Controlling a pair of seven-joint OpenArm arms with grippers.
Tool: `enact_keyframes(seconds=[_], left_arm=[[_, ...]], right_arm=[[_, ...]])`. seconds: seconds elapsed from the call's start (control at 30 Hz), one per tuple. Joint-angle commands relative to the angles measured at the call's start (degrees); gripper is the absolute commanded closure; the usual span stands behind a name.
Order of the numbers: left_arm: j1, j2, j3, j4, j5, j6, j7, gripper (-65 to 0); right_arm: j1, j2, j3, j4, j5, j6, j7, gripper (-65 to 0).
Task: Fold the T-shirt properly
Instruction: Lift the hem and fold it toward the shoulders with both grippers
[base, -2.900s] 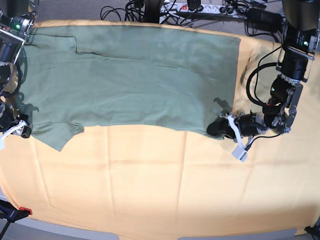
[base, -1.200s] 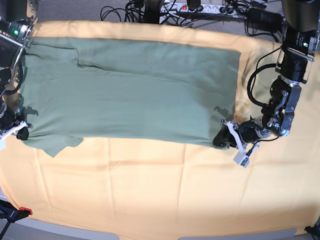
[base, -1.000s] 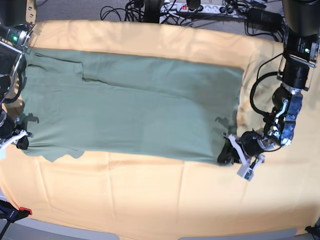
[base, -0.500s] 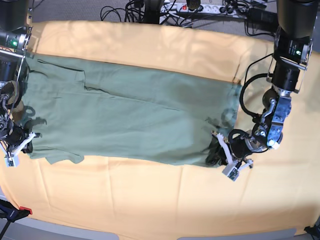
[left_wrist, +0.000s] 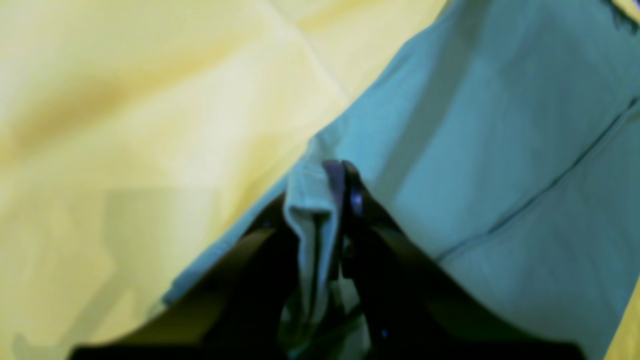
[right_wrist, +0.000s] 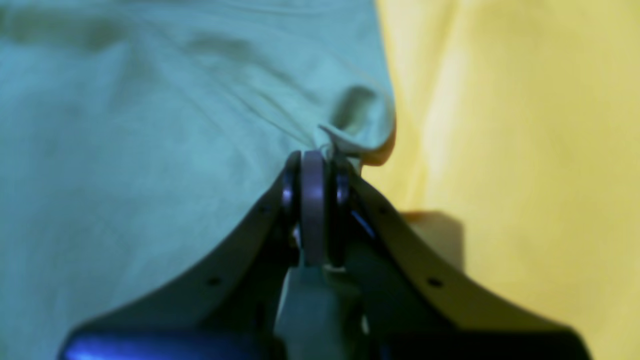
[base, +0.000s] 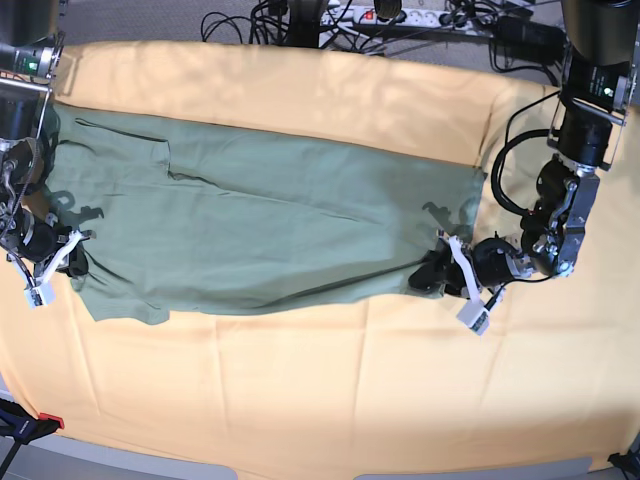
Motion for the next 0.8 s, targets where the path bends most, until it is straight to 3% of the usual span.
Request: enact_keyframes(seconds=[0.0, 0.27, 0.6, 0.7, 0.77], left_arm=[[-1.9, -1.0, -0.6, 0.8, -1.6, -0.4, -1.2, 0.0], [-1.6, -3.5, -0.6, 0.8, -2.3, -0.4, -0.2, 0.0], [-1.6, -5.4, -0.6, 0.9, -2.6, -0.4, 0.1, 0.0], [-1.6, -6.6, -0.6, 0.9, -5.6, -0.4, 1.7, 0.0], [-1.9, -7.1, -0.6, 0.9, -10.4, -0.4, 5.5, 0.0]], right_arm=[[0.3, 2.1, 0.4, 2.4, 0.7, 0.3, 1.1, 0.0], [-5.4, 6.7, 0.8, 10.2, 0.7, 0.3, 1.1, 0.0], [-4.9, 7.2, 0.8, 10.2, 0.0, 0.3, 0.8, 0.0], [-4.9, 7.5, 0.8, 10.2, 0.1, -0.3, 0.6, 0.0], [-4.9, 7.8, 0.8, 10.2, 0.2, -0.1, -0.5, 0.0]])
